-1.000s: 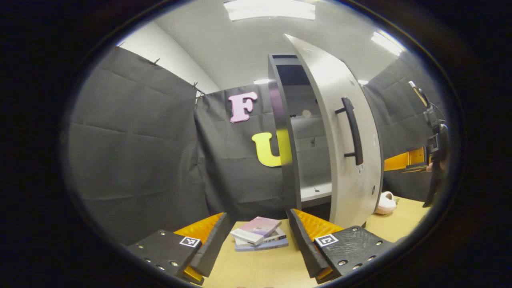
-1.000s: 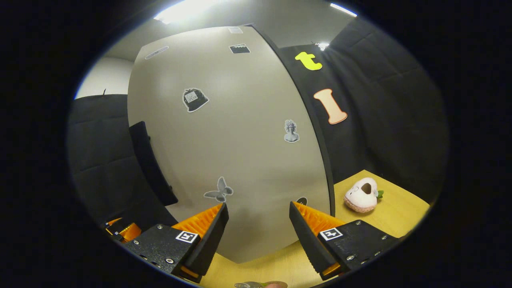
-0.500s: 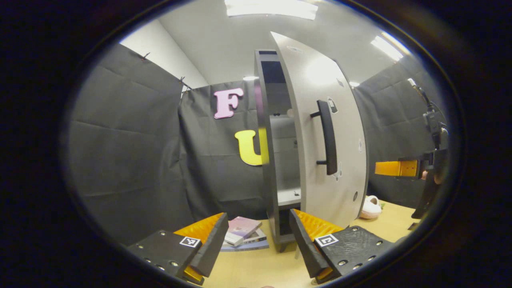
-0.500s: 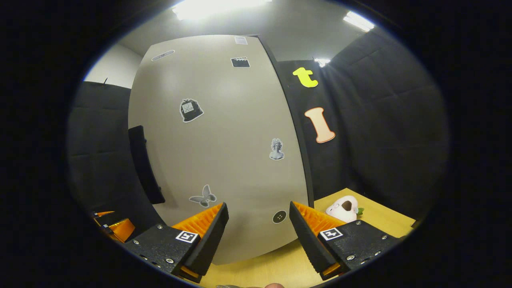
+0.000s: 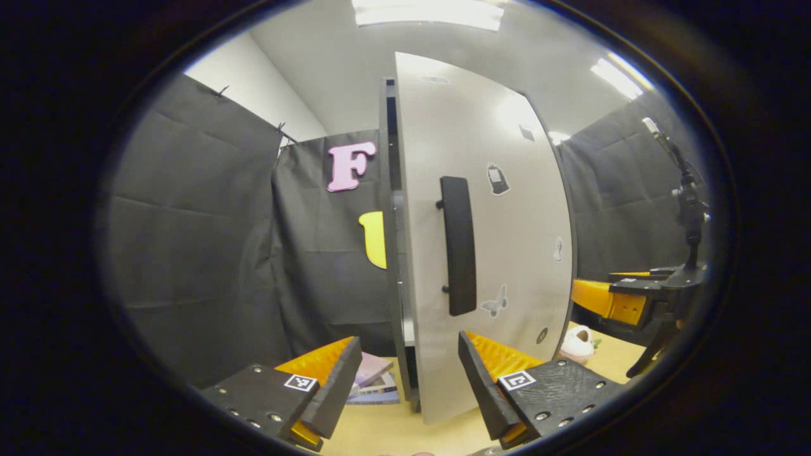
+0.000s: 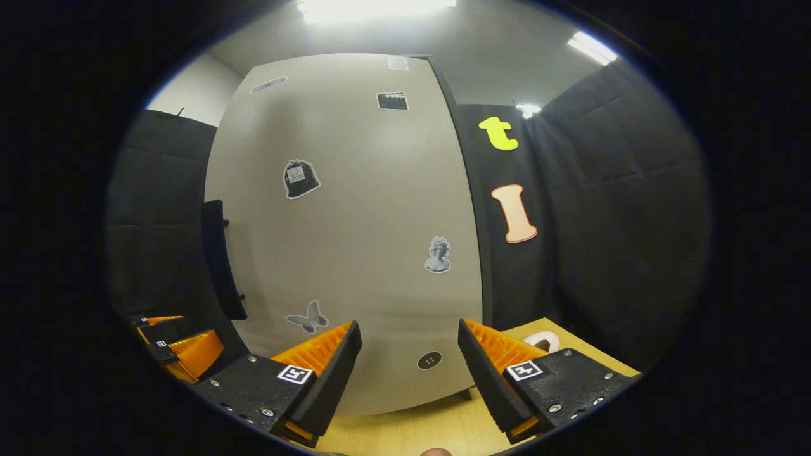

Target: Open the cabinet door with the right hand, grasp the bottle in the cabinet with the left hand and place it on the coaster, then close the cabinet door with the right hand.

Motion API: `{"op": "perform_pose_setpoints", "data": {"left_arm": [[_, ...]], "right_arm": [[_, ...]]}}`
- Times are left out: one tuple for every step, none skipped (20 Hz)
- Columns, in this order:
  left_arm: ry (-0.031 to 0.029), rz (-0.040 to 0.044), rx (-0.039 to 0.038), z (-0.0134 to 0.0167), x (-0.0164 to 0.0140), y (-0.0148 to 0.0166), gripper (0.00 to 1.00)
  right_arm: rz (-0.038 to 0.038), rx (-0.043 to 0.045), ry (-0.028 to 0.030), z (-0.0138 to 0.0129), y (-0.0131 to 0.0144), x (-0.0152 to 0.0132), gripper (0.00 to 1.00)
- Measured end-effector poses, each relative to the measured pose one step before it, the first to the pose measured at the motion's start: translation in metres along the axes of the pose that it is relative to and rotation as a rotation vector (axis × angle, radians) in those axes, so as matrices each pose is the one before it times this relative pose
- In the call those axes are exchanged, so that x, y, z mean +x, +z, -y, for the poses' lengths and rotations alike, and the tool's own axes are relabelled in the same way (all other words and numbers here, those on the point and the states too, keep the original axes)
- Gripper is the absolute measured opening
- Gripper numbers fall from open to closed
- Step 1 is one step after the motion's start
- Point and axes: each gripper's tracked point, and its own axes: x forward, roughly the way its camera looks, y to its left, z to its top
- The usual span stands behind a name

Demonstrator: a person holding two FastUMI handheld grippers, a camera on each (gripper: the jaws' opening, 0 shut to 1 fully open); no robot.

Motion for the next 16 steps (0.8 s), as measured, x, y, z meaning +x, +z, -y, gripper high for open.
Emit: {"op": "perform_pose_setpoints", "data": {"left_arm": [[0.00328, 0.00468, 0.00284, 0.00746, 0.00541, 0.00270, 0.88], [0.00486, -0.00096, 0.00179, 0.00610, 0.00378, 0.00018, 0.91], [0.00180, -0.00453, 0.00118, 0.00603, 0.00498, -0.00170, 0.91], [0.00805, -0.00672, 0.00196, 0.00363, 0.00257, -0.00212, 0.91], [0.00445, -0.00713, -0.00480, 0.00273, 0.00312, -0.00203, 0.91], [-0.00028, -0.00684, -0.01016, 0.00360, 0.00228, -0.00172, 0.91], [-0.00670, -0.00893, -0.01268, 0.00394, 0.00362, -0.00106, 0.91], [-0.00554, -0.00428, -0.00857, 0.00291, 0.00429, -0.00132, 0.88], [-0.00685, -0.00175, -0.00068, 0.00127, 0.00360, -0.00018, 0.91], [-0.01500, 0.00380, -0.00394, 0.00191, 0.00334, 0.00030, 0.88], [-0.01480, -0.00357, -0.00349, 0.00246, 0.00502, 0.00033, 0.88], [-0.01786, -0.00200, 0.00121, 0.00302, 0.00370, 0.00112, 0.88], [-0.01351, 0.00513, 0.00739, 0.00189, 0.00269, 0.00300, 0.88], [-0.01420, 0.00881, 0.00643, 0.00127, 0.00199, 0.00293, 0.88], [-0.01548, 0.00646, 0.00368, 0.00264, 0.00105, 0.00302, 0.88], [-0.01022, 0.00298, -0.00215, 0.00222, -0.00142, 0.00143, 0.88]], "right_arm": [[-0.00686, 0.00758, -0.00403, 0.00346, -0.00062, 0.00447, 0.95], [0.00061, 0.00897, 0.00466, 0.00149, 0.00014, 0.00364, 0.95], [0.00170, 0.00680, 0.00092, 0.00261, 0.00052, 0.00418, 0.95], [-0.00221, 0.00315, 0.00442, 0.00218, -0.00126, 0.00376, 0.95], [-0.01016, -0.00196, 0.00739, 0.00140, -0.00429, 0.00494, 0.95], [-0.00997, -0.00478, 0.00209, 0.00156, -0.00257, 0.00056, 0.95], [-0.00483, -0.00361, -0.00166, 0.00176, -0.00006, 0.00073, 0.95], [0.00040, -0.00153, -0.00107, 0.00036, 0.00214, 0.00003, 0.90], [0.00803, -0.00291, -0.00445, -0.00009, 0.00367, -0.00107, 0.95], [0.01318, -0.00295, -0.00650, 0.00040, 0.00488, -0.00100, 0.95], [0.00379, -0.00370, -0.00976, 0.00032, 0.00161, -0.00117, 0.95], [0.00092, 0.00153, -0.01015, 0.00110, 0.00153, -0.00226, 0.95], [0.00559, 0.00290, -0.01383, 0.00026, 0.00232, -0.00234, 0.90], [0.01107, 0.00054, -0.01101, 0.00034, 0.00292, -0.00207, 0.95], [0.00478, -0.00428, -0.01163, -0.00016, 0.00083, 0.00013, 0.95], [-0.00414, -0.00591, -0.01077, 0.00032, -0.00172, -0.00123, 0.95]]}}
